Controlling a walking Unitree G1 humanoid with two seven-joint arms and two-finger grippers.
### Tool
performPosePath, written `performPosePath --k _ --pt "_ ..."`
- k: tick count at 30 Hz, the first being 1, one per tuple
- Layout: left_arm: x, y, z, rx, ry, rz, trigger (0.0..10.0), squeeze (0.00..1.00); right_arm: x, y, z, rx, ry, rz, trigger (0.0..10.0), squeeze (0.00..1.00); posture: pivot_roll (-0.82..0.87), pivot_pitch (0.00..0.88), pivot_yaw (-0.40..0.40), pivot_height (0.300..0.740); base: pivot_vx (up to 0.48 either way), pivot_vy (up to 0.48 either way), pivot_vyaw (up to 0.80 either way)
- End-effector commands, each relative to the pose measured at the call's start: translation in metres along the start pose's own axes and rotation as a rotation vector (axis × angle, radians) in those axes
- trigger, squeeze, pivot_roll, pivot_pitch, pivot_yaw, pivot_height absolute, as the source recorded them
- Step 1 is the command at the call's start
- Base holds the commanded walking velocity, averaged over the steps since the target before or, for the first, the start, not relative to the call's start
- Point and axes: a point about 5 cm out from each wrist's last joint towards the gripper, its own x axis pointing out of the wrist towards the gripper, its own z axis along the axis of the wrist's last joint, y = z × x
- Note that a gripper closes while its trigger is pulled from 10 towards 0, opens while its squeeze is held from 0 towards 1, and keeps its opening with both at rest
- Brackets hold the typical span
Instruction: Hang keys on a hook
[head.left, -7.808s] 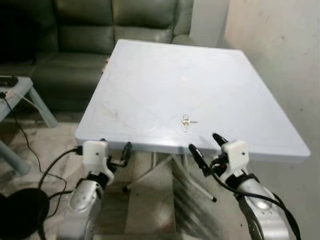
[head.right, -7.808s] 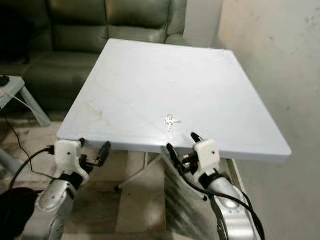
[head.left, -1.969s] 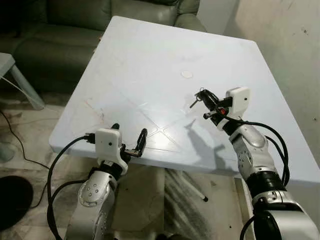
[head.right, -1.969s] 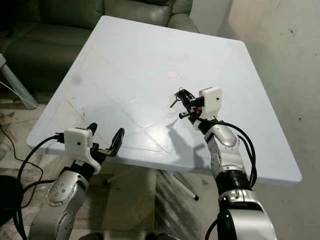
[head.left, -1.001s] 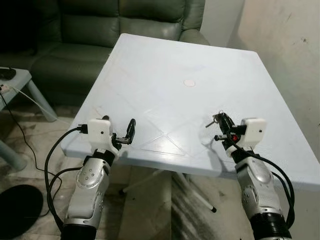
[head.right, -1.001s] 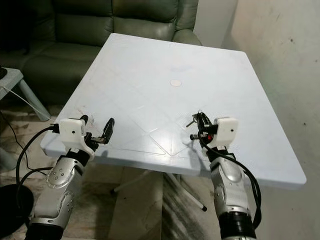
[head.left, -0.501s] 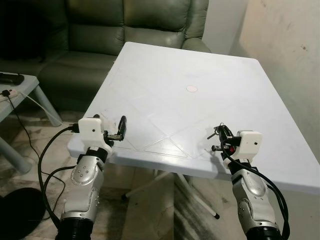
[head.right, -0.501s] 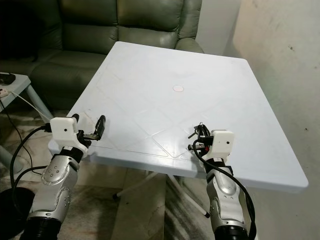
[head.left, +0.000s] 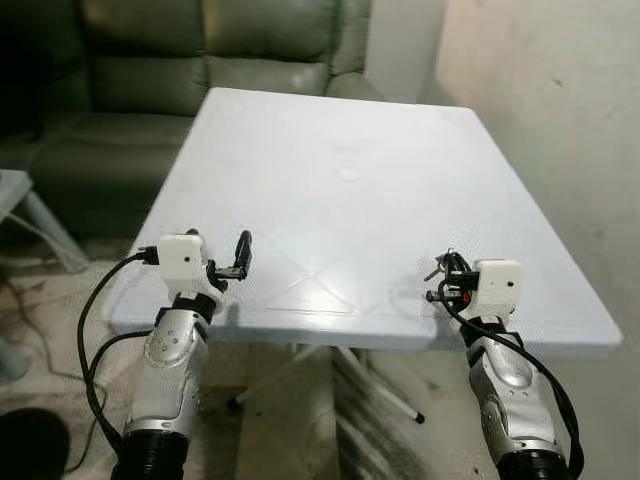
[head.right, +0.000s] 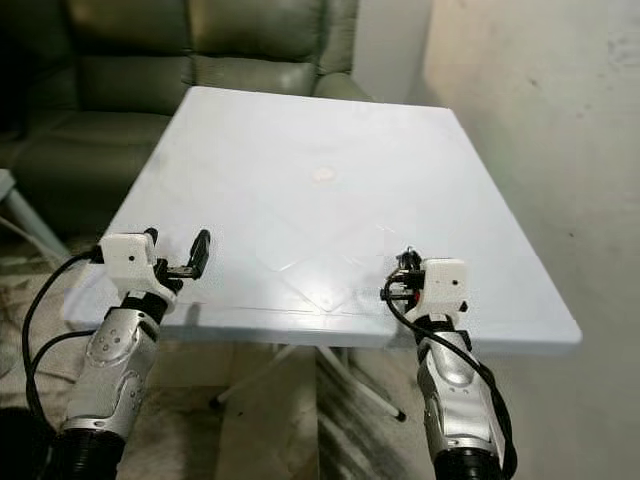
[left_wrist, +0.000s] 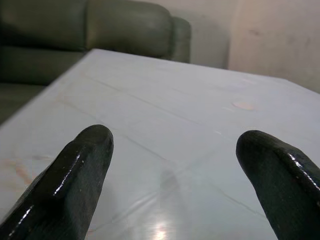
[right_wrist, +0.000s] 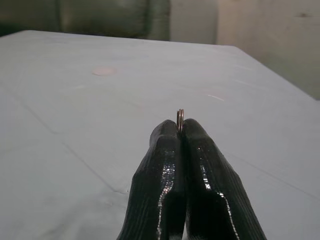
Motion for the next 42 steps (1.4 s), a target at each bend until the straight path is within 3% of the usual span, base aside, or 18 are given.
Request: performPosePath --k 1,11,17,42 --pt "0.0025 0.0009 0.0024 0.01 -0.004 0.004 10.0 0.0 0.0033 0.0016 0.0036 -0.012 -0.004 0.006 10.0 0.0 0.02 0.01 -0.048 0.74 0.0 0.0 -0.75" --pt "0.002 -0.0006 0.0002 0.009 0.008 -0.001 10.0 0.0 0.0033 0.0022 0.0037 -0.03 0.004 0.009 10.0 0.0 0.02 0.009 -0.054 0.74 0.0 0.0 -0.75" --pt "0.0035 -0.0002 0.0014 0.0 0.0 0.007 10.0 0.0 0.0027 0.001 0.0042 -0.035 0.005 0.005 10.0 0.0 0.01 0.005 -0.055 0.74 0.0 0.427 -0.75" --pt "0.0036 -0.0025 -0.0024 0.026 0.034 -0.003 10.0 0.0 -0.0003 -0.0001 0.0016 -0.046 0.02 0.001 10.0 0.0 0.01 0.0 -0.054 0.74 0.0 0.0 -0.75"
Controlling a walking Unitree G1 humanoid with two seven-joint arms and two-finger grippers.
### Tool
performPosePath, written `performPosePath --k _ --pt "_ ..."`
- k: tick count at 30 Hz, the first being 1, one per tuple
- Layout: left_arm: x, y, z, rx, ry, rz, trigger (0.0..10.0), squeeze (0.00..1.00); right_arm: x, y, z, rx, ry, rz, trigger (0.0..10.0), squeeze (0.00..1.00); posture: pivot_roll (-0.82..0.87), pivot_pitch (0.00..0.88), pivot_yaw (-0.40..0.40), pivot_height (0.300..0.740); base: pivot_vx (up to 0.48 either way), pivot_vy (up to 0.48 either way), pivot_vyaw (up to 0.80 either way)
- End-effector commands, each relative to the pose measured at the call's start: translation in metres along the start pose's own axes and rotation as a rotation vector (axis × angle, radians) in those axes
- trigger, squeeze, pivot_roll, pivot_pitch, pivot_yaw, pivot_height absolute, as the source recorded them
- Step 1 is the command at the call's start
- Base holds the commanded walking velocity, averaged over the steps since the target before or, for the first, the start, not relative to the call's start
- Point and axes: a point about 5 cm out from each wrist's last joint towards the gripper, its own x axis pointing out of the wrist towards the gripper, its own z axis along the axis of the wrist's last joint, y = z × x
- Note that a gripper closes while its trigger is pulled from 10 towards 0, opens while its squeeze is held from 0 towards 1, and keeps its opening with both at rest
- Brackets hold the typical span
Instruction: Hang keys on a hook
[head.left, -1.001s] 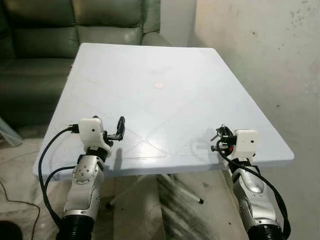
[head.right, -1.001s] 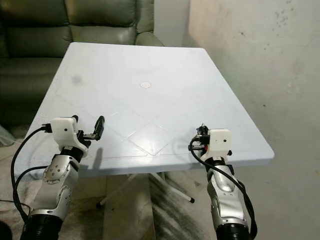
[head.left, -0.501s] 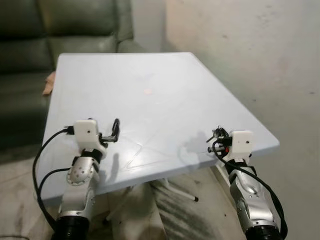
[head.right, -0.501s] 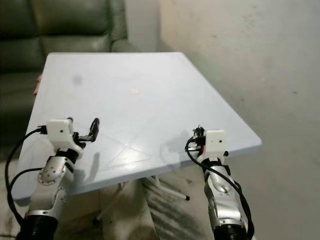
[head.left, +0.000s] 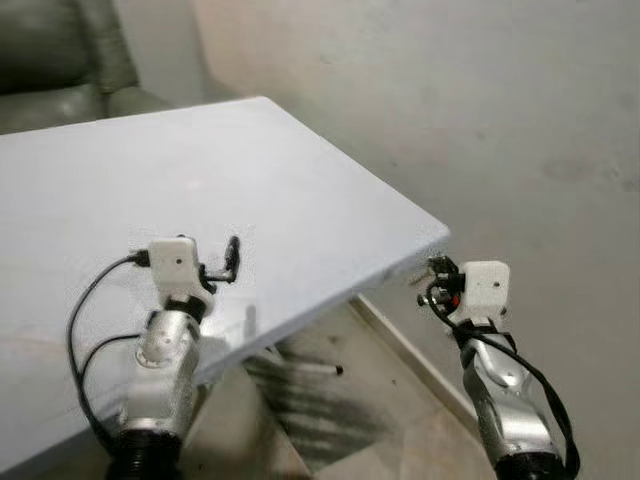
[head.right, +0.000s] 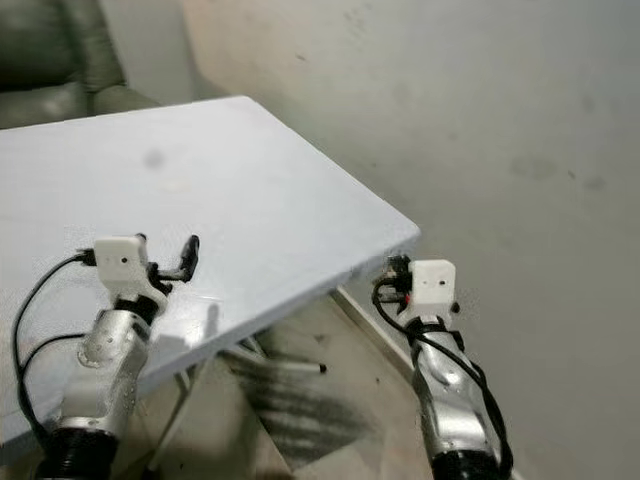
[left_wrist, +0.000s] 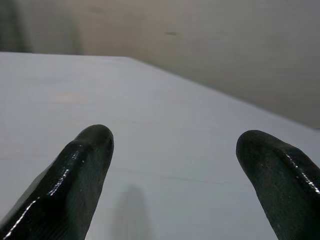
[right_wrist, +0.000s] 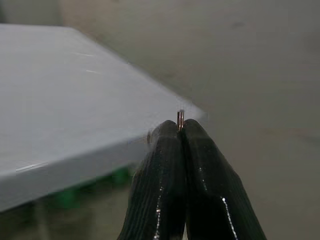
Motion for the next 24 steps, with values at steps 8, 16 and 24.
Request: performPosePath --k 8,16,24 --pt "0.0016 0.0054 0.004 0.029 0.001 0.013 10.0 0.0 0.0012 0.0026 0.0077 0.006 -0.029 0.001 10.0 0.0 0.01 0.002 -0.054 0.74 0.0 0.0 -0.75" --pt "0.0012 0.0059 0.0048 0.029 0.002 0.011 10.0 0.0 0.0003 0.0028 0.0078 0.008 -0.03 -0.004 10.0 0.0 0.0 0.009 -0.048 0.74 0.0 0.0 -0.75" --pt "0.0014 0.0058 0.0054 0.032 0.013 -0.009 10.0 0.0 -0.0033 0.0043 0.0069 0.024 -0.037 -0.033 10.0 0.0 -0.02 0.016 0.001 0.74 0.0 0.0 -0.75"
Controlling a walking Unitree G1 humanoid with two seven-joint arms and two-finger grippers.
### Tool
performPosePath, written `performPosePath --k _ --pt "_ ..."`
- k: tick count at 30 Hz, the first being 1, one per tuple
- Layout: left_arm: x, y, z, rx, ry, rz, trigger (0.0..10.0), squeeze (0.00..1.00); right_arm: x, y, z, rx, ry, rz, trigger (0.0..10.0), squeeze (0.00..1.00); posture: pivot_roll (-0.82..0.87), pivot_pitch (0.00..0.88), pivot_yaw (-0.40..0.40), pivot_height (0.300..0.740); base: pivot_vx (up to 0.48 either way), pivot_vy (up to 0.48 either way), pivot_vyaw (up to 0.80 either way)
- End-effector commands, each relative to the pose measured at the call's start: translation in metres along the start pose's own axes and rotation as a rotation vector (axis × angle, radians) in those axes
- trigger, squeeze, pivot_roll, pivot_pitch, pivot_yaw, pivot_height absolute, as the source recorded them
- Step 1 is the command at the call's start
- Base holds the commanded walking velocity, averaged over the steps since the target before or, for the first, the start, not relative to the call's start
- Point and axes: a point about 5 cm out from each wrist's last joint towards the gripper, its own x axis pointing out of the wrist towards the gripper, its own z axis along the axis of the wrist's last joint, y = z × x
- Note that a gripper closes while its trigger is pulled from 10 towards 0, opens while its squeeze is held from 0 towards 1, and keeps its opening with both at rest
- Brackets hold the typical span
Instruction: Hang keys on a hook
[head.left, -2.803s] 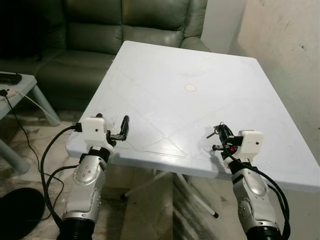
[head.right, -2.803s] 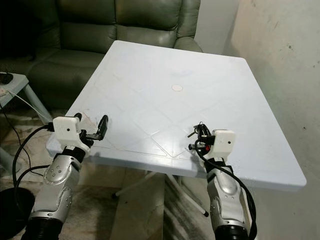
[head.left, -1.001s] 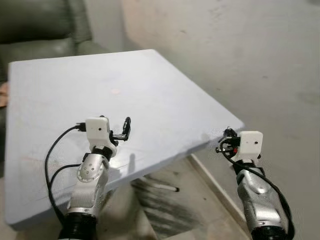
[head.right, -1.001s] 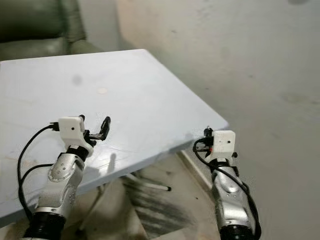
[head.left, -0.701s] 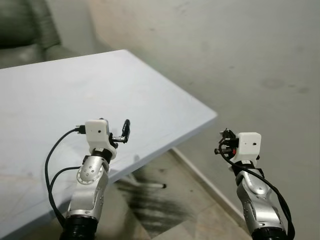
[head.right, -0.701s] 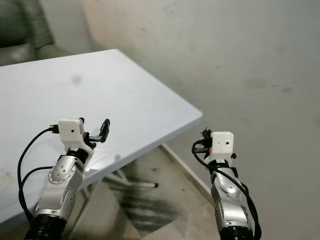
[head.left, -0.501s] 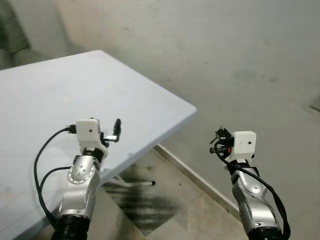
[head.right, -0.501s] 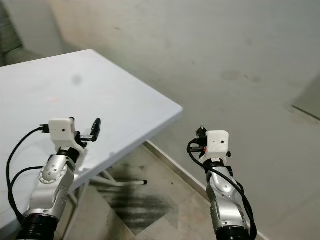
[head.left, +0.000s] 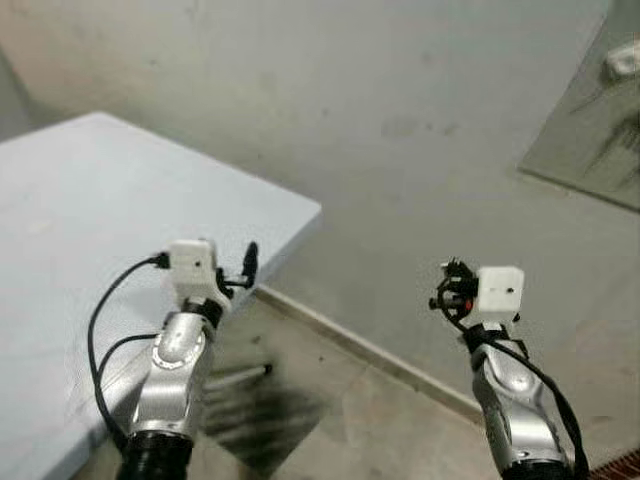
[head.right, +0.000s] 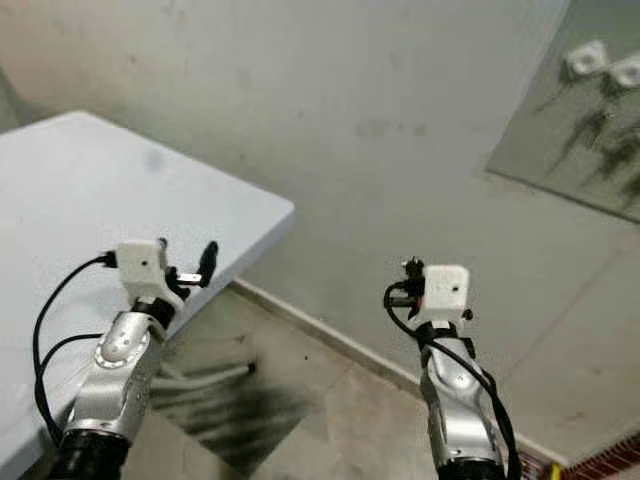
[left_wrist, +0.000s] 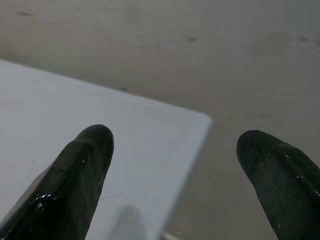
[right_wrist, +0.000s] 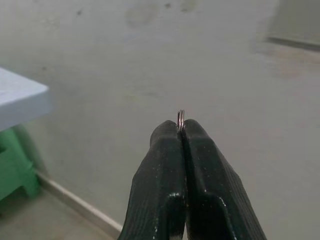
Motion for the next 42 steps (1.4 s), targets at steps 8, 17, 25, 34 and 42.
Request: performPosePath --k 8,17,25,34,42 --pt "0.009 -0.002 0.012 0.002 -0.023 -0.033 10.0 0.0 -0.006 -0.004 0.003 0.009 -0.025 -0.047 10.0 0.0 -0.04 0.021 0.025 0.74 0.0 0.0 -0.75" --pt "0.012 -0.009 0.01 -0.006 -0.009 -0.047 10.0 0.0 -0.008 -0.007 0.004 0.005 -0.025 -0.066 10.0 0.0 -0.06 0.022 0.019 0.74 0.0 0.0 -0.75" --pt "0.009 -0.014 0.008 -0.006 -0.003 -0.059 10.0 0.0 -0.004 -0.005 0.007 0.008 -0.027 -0.058 10.0 0.0 -0.05 0.022 0.011 0.74 0.0 0.0 -0.37" --pt "0.009 -0.015 0.007 -0.02 0.019 -0.044 10.0 0.0 -0.005 -0.004 0.004 0.026 -0.005 -0.065 10.0 0.0 -0.04 0.023 0.007 0.74 0.0 0.0 0.0" --pt "0.01 -0.017 0.006 -0.034 0.034 -0.053 10.0 0.0 -0.005 -0.006 0.006 0.019 -0.009 -0.063 10.0 0.0 -0.05 0.015 0.005 0.74 0.0 0.0 0.0"
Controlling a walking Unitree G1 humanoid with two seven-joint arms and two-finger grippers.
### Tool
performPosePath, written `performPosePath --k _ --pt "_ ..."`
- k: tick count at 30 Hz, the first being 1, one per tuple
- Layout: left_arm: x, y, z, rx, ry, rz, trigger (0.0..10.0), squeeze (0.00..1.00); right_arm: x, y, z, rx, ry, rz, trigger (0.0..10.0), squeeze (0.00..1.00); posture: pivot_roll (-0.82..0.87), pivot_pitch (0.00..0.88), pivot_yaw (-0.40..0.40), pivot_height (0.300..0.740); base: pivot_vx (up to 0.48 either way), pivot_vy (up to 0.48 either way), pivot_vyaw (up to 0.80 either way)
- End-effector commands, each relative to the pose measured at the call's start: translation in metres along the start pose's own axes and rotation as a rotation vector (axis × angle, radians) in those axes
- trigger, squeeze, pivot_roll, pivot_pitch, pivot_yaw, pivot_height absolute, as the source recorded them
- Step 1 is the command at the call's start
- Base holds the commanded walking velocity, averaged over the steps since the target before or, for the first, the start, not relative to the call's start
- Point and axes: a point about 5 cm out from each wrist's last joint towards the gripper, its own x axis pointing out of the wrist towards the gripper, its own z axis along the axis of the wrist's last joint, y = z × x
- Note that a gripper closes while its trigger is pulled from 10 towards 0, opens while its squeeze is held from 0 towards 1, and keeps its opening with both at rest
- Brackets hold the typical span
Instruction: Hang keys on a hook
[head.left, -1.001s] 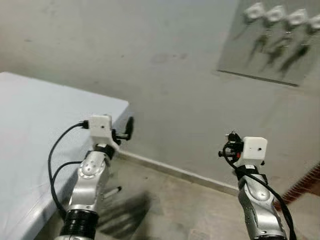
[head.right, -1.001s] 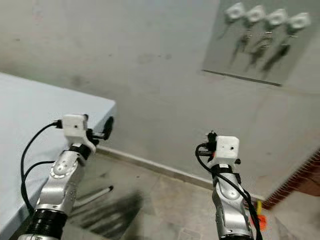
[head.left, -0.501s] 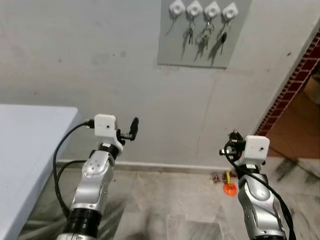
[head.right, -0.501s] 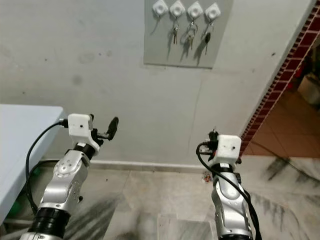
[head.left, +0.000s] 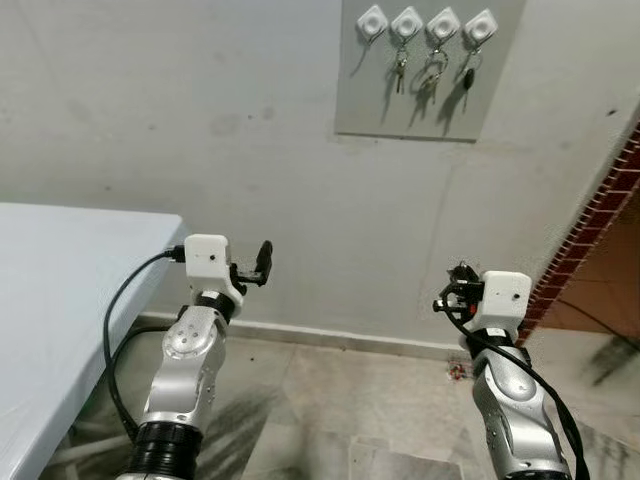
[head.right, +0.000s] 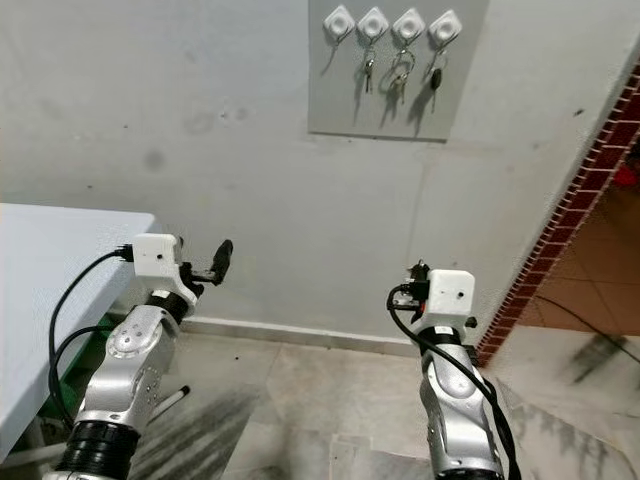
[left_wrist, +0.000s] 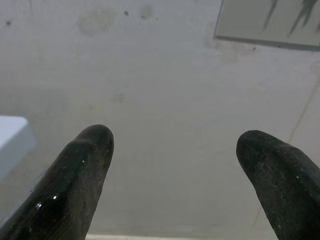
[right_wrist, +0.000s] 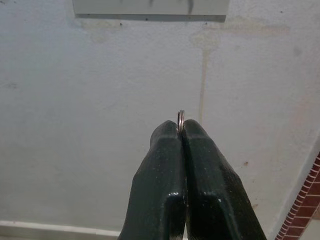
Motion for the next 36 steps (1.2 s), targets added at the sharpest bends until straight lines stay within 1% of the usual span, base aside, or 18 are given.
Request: performPosePath --k 1,6,8,11,16,25,36 --pt "0.0021 0.0006 0.0054 0.004 -0.008 -0.003 10.0 0.0 0.0024 0.0022 0.0062 0.003 -0.019 0.006 10.0 0.0 -0.05 0.013 0.004 0.74 0.0 0.0 0.0" --pt "0.0022 0.0008 0.0054 -0.002 -0.004 0.001 10.0 0.0 0.0026 0.0039 0.0067 0.008 -0.02 0.011 10.0 0.0 -0.05 0.008 0.002 0.74 0.0 0.0 0.0" --pt "0.002 0.0007 0.0055 -0.006 -0.004 0.001 10.0 0.0 0.0025 0.0045 0.0071 -0.004 -0.023 0.017 10.0 0.0 -0.04 0.007 0.001 0.74 0.0 0.0 0.0" --pt "0.0016 0.0006 0.0056 -0.01 -0.005 -0.001 10.0 0.0 0.0023 0.0048 0.0059 0.017 -0.017 0.016 10.0 0.0 -0.04 0.007 0.0 0.74 0.0 0.0 0.0" --pt "0.0014 0.0012 0.0054 -0.012 -0.004 0.0 10.0 0.0 0.0022 0.0054 0.0062 -0.001 -0.019 0.024 10.0 0.0 -0.04 0.006 -0.001 0.74 0.0 0.0 0.0" --pt "0.0013 0.0005 0.0063 -0.01 -0.008 -0.015 10.0 0.0 0.0012 0.0065 0.006 0.003 -0.02 0.03 10.0 0.0 -0.05 0.002 0.0 0.74 0.0 0.0 0.0" --pt "0.0018 0.0027 0.0085 -0.008 -0.014 -0.018 10.0 0.0 0.0002 0.007 0.0052 0.006 -0.018 0.031 10.0 0.0 -0.05 0.0 -0.001 0.74 0.277 0.0 0.0"
